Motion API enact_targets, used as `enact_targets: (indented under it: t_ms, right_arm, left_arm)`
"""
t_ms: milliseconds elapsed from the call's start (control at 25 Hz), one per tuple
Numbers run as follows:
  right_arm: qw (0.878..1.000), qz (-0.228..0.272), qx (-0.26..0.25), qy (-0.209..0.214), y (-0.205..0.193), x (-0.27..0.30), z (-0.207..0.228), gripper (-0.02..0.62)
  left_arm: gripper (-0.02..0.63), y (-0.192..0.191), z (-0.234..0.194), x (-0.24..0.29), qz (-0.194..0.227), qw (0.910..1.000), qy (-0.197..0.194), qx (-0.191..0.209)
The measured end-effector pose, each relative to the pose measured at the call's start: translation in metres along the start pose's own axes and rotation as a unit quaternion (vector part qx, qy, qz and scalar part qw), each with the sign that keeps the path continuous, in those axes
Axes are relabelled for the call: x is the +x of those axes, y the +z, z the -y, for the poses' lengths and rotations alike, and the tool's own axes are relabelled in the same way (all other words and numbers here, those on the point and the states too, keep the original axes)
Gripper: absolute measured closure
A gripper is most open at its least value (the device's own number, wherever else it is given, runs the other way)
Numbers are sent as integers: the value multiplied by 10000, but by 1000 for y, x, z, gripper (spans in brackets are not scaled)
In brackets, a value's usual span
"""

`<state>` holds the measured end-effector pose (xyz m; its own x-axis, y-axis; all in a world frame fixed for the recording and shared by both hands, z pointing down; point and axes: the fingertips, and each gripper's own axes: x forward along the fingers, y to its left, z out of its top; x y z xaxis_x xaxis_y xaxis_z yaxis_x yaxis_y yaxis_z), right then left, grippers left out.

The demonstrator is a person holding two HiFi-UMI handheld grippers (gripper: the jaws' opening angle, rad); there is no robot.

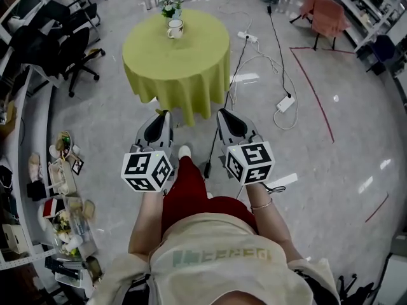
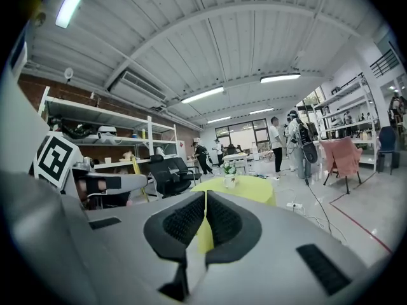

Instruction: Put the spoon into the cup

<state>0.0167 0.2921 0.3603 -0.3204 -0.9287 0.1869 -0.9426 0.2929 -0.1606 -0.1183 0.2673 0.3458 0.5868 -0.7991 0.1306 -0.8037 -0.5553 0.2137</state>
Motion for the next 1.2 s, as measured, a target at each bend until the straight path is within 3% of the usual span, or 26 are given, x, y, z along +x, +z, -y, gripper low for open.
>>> enact_targets:
  t_ms: [560, 1200]
  right_arm:
    - [9993, -269, 193, -162, 21, 148, 44, 558]
    - [9982, -468, 254, -263, 42, 312, 58, 558]
  left_arm:
    - [583, 28, -101, 124, -132, 9999, 88, 37]
    - [583, 55, -210, 236, -311, 9991, -207, -221]
